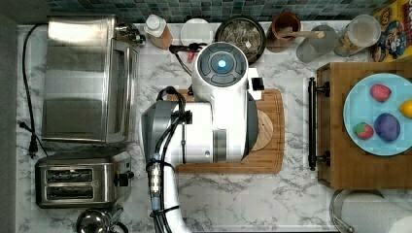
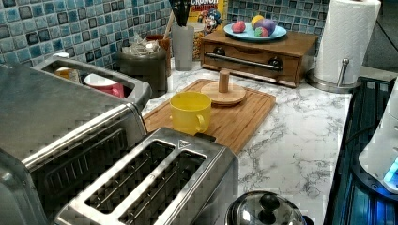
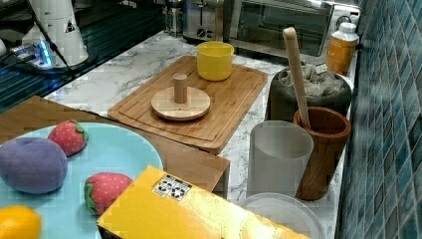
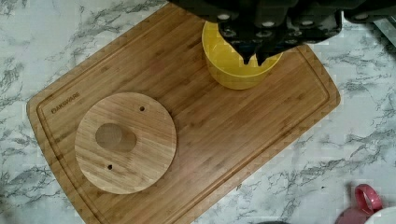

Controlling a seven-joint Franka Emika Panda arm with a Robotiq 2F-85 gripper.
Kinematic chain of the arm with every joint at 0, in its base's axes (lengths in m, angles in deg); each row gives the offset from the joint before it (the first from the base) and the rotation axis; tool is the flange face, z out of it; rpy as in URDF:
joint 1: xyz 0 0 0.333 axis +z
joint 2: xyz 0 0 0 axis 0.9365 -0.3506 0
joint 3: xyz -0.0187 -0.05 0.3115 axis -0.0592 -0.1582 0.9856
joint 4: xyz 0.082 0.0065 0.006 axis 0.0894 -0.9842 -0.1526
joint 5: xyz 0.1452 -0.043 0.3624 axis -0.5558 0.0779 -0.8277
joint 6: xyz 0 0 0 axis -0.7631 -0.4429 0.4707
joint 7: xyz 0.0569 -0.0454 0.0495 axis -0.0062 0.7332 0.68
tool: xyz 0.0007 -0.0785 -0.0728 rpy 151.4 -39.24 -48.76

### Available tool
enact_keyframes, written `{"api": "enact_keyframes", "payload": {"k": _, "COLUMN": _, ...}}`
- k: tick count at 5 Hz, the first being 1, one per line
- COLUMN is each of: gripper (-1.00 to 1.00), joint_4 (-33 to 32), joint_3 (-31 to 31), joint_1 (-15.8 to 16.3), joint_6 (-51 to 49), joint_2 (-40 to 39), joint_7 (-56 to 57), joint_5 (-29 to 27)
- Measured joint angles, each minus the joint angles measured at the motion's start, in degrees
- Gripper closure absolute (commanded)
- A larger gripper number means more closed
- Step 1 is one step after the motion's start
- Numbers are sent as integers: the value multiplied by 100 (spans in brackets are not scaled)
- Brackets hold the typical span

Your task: Get a tea bag.

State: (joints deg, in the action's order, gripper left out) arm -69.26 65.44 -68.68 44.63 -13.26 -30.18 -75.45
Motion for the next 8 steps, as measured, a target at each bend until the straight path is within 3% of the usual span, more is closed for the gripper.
{"api": "enact_keyframes", "payload": {"k": 2, "gripper": 100, "joint_4": -45, "joint_3": 61, "joint_1": 0, "joint_6": 98, "joint_2": -61, "joint_7": 2, "joint_5": -27}}
{"api": "enact_keyframes", "payload": {"k": 3, "gripper": 100, "joint_4": -67, "joint_3": 56, "joint_1": 25, "joint_6": 743, "joint_2": -169, "joint_7": 1, "joint_5": 123}}
{"api": "enact_keyframes", "payload": {"k": 4, "gripper": 100, "joint_4": -129, "joint_3": 3, "joint_1": 41, "joint_6": 1742, "joint_2": -280, "joint_7": -147, "joint_5": 454}}
{"api": "enact_keyframes", "payload": {"k": 5, "gripper": 100, "joint_4": -129, "joint_3": -4, "joint_1": -7, "joint_6": 2016, "joint_2": -353, "joint_7": -441, "joint_5": 914}}
{"api": "enact_keyframes", "payload": {"k": 6, "gripper": -100, "joint_4": -84, "joint_3": -92, "joint_1": 17, "joint_6": 1977, "joint_2": -433, "joint_7": -499, "joint_5": 984}}
{"api": "enact_keyframes", "payload": {"k": 8, "gripper": -100, "joint_4": 308, "joint_3": -222, "joint_1": -9, "joint_6": 2044, "joint_2": -939, "joint_7": -608, "joint_5": 988}}
